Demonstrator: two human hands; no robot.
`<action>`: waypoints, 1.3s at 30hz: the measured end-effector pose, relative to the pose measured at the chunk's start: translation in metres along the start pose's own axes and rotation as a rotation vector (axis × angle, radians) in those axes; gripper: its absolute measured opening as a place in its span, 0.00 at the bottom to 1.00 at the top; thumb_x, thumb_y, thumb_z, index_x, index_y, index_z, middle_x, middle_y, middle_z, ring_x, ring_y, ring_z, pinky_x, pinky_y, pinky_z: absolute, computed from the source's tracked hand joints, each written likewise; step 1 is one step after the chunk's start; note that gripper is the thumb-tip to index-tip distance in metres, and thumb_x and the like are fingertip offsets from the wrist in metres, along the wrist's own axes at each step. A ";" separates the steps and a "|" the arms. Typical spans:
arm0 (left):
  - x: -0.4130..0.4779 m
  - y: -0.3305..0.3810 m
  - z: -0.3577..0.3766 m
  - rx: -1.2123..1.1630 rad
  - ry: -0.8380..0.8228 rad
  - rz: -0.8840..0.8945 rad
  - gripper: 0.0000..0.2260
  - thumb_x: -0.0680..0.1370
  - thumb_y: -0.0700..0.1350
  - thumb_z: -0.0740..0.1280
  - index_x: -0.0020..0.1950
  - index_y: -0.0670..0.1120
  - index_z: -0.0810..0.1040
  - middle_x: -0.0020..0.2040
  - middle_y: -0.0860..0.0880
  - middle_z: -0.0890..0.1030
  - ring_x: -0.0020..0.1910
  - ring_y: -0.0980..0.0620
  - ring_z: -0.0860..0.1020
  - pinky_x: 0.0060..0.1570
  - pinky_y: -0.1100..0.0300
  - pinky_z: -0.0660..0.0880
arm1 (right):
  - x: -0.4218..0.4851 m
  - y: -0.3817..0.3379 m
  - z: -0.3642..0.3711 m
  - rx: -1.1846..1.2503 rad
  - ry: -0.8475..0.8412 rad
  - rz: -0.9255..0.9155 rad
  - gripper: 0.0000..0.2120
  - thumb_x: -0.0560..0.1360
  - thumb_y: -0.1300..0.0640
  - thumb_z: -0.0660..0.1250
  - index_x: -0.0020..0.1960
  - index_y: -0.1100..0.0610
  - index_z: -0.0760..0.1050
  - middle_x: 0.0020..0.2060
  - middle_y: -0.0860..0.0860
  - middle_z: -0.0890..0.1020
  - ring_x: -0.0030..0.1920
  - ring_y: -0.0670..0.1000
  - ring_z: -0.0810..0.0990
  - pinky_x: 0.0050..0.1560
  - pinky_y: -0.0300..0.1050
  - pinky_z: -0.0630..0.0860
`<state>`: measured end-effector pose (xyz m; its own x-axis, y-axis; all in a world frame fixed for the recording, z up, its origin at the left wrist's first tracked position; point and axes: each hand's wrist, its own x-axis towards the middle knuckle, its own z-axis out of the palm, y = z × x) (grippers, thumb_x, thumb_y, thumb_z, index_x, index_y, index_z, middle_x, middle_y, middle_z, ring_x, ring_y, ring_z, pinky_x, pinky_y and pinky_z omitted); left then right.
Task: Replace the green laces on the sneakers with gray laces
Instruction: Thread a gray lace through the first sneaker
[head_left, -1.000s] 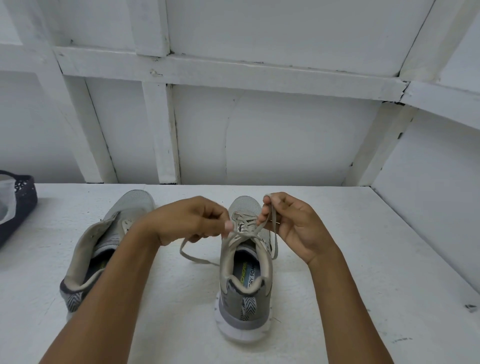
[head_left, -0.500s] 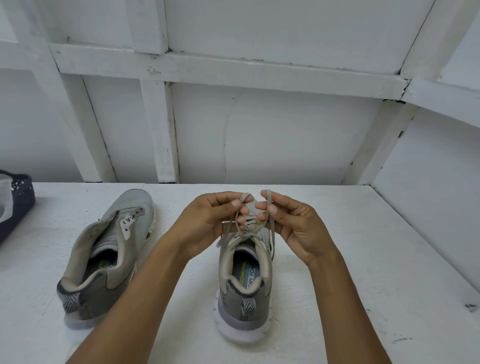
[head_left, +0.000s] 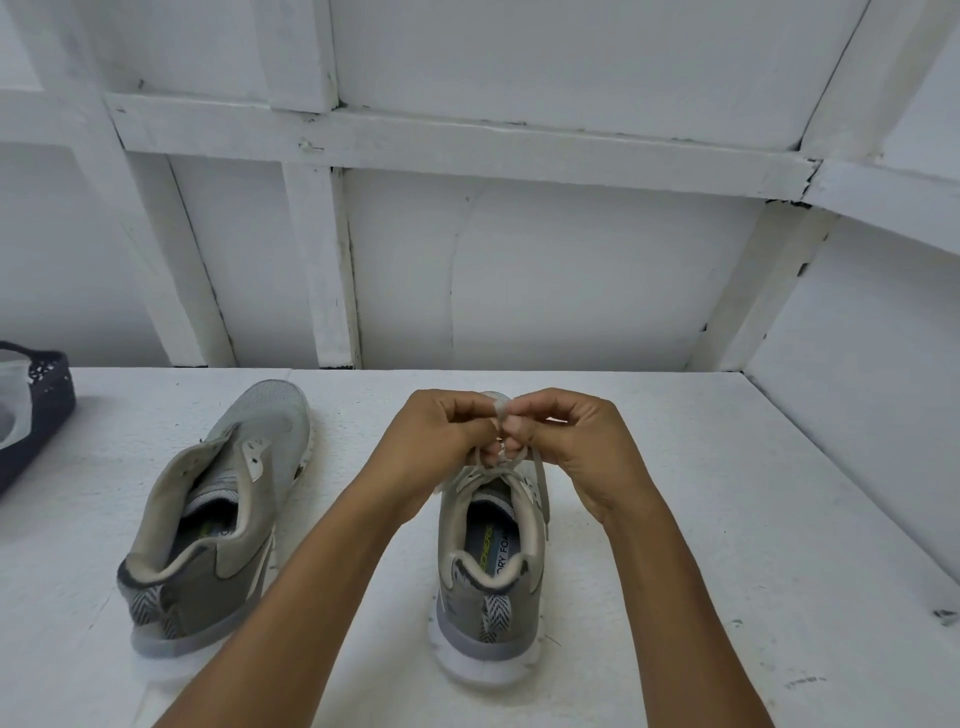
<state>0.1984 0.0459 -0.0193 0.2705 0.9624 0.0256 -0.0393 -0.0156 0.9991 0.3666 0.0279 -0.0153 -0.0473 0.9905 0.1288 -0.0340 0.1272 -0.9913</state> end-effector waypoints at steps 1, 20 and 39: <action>-0.001 0.001 0.000 0.004 -0.028 -0.003 0.08 0.77 0.32 0.68 0.51 0.39 0.85 0.44 0.38 0.85 0.39 0.46 0.80 0.46 0.52 0.80 | 0.000 -0.001 0.001 -0.009 0.024 0.004 0.08 0.71 0.71 0.73 0.47 0.64 0.78 0.35 0.51 0.84 0.34 0.52 0.82 0.40 0.44 0.80; -0.002 -0.006 -0.006 0.959 0.114 0.792 0.05 0.73 0.36 0.72 0.44 0.45 0.81 0.44 0.53 0.78 0.36 0.53 0.77 0.35 0.57 0.77 | 0.004 0.002 0.002 0.046 -0.039 0.274 0.09 0.82 0.61 0.63 0.50 0.63 0.80 0.42 0.57 0.84 0.37 0.52 0.82 0.46 0.48 0.81; -0.033 -0.033 -0.038 -0.435 -0.063 0.060 0.17 0.68 0.51 0.78 0.40 0.41 0.75 0.52 0.36 0.84 0.55 0.42 0.83 0.53 0.56 0.79 | 0.001 0.029 -0.004 0.807 0.173 0.421 0.15 0.84 0.57 0.55 0.40 0.57 0.72 0.41 0.57 0.86 0.40 0.54 0.87 0.43 0.49 0.83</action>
<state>0.1541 0.0253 -0.0547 0.3129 0.9446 0.0988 -0.4547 0.0576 0.8888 0.3701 0.0327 -0.0439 -0.0658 0.9492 -0.3077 -0.7361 -0.2544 -0.6272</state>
